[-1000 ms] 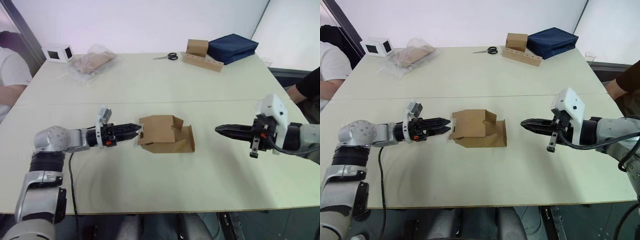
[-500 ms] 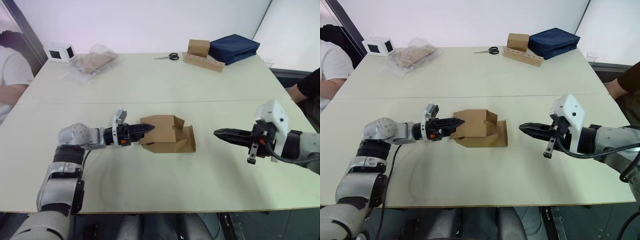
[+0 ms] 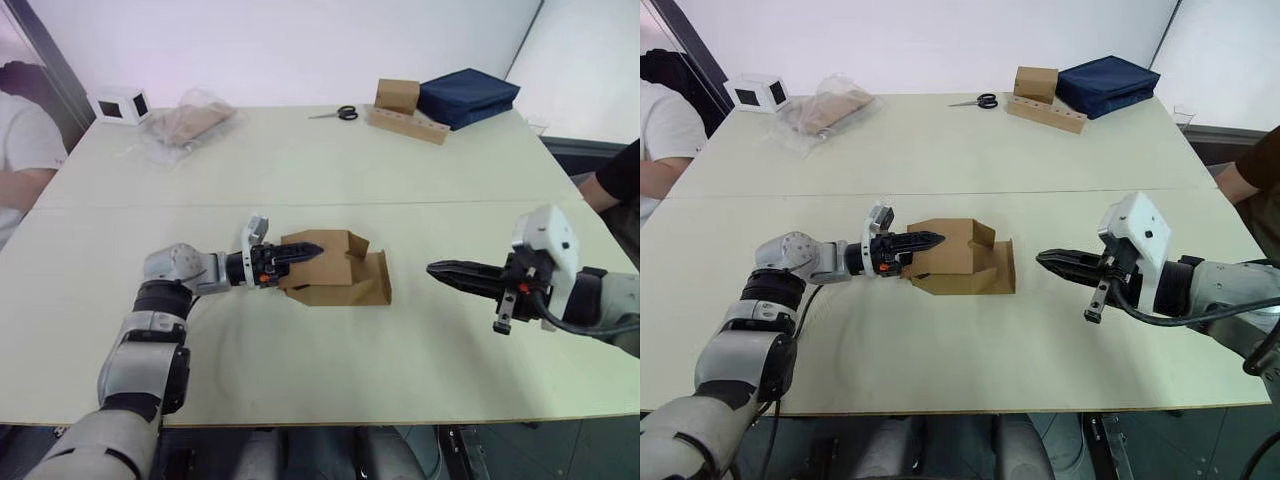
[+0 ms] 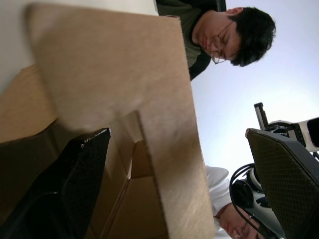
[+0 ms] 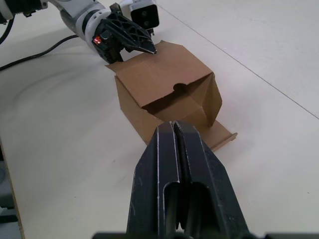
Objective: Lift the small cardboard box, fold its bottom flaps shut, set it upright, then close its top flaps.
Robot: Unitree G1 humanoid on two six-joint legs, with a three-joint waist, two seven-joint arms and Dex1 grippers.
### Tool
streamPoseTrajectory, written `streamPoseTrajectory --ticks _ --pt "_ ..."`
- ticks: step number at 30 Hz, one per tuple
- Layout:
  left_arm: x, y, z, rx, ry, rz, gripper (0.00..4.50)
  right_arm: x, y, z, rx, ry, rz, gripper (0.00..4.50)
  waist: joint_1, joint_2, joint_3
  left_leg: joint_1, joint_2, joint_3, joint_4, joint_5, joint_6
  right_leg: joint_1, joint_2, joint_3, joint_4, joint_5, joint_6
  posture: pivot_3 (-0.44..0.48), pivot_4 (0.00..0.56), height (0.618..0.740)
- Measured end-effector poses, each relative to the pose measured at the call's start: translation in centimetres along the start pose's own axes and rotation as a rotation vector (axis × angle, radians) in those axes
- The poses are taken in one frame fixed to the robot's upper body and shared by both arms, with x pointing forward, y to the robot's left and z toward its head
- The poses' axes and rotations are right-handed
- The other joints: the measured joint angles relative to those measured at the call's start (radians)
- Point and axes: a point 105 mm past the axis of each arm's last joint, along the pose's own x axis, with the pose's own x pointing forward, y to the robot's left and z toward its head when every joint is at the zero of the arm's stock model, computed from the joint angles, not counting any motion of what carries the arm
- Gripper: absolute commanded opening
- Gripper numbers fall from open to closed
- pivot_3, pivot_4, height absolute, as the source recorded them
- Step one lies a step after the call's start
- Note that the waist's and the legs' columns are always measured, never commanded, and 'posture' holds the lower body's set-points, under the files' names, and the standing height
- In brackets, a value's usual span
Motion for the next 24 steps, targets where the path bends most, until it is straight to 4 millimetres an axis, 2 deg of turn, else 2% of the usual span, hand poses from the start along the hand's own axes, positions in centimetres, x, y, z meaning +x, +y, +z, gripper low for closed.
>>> streamPoseTrajectory --ticks 3,6,12,14,15,16,21,24 --pt "0.3 0.0 -0.1 -0.008 0.000 -0.012 4.48 0.0 0.0 0.0 0.001 0.000 0.003 0.00 0.000 0.000 0.000 0.000 0.000 0.000 0.000 0.000 0.000 0.000 0.000 0.000 0.000 0.000 0.000 0.000 0.150 0.740" --pt "0.4 -0.1 -0.1 -0.011 0.000 -0.019 3.81 0.0 0.0 0.1 -0.002 0.003 0.000 0.00 -0.001 0.000 0.000 0.000 0.000 0.000 0.000 0.000 0.000 0.000 0.000 0.000 0.000 0.000 0.000 0.000 0.150 0.740" --pt "0.5 -0.2 -0.3 -0.022 0.006 -0.030 1.37 0.0 0.0 0.1 -0.002 0.003 -0.004 0.00 0.000 0.000 0.000 0.000 0.000 0.000 0.000 0.000 0.000 0.000 0.000 0.000 0.000 0.000 0.000 0.000 0.150 0.740" --pt "0.6 -0.2 -0.3 -0.023 0.007 -0.031 0.75 0.0 -0.1 0.1 -0.002 0.003 -0.007 0.00 0.000 0.000 0.000 0.000 0.000 0.000 0.000 0.000 0.000 0.000 0.000 0.000 0.000 0.000 0.000 0.000 0.150 0.740" --pt "0.6 -0.2 -0.3 -0.023 0.007 -0.033 0.15 0.0 -0.1 0.1 -0.002 0.003 -0.010 0.00 0.000 0.000 0.000 0.000 0.000 0.000 0.000 0.000 0.000 0.000 0.000 0.000 0.000 0.000 0.000 0.000 0.150 0.740" --pt "0.6 -0.3 -0.3 -0.022 0.005 -0.038 0.04 0.0 -0.1 0.1 -0.002 0.003 -0.012 0.00 0.000 0.000 0.000 0.000 0.000 0.000 0.000 0.000 0.000 0.000 0.000 0.000 0.000 0.000 0.000 0.000 0.150 0.740" --pt "0.4 -0.7 -0.1 -0.019 0.008 -0.047 0.04 0.0 -0.1 0.1 0.001 0.000 -0.014 0.00 -0.001 0.000 0.000 0.000 0.000 0.000 0.000 0.000 0.000 0.000 0.000 0.000 0.000 0.000 0.000 0.000 0.150 0.740" --pt "-0.4 -1.6 0.4 0.011 0.007 -0.044 0.04 0.0 -0.1 0.2 0.005 -0.004 -0.016 0.00 -0.003 0.000 0.000 0.000 0.000 0.000 0.000 0.000 0.000 0.000 0.000 0.000 0.001 0.000 0.000 0.000 0.150 0.740"
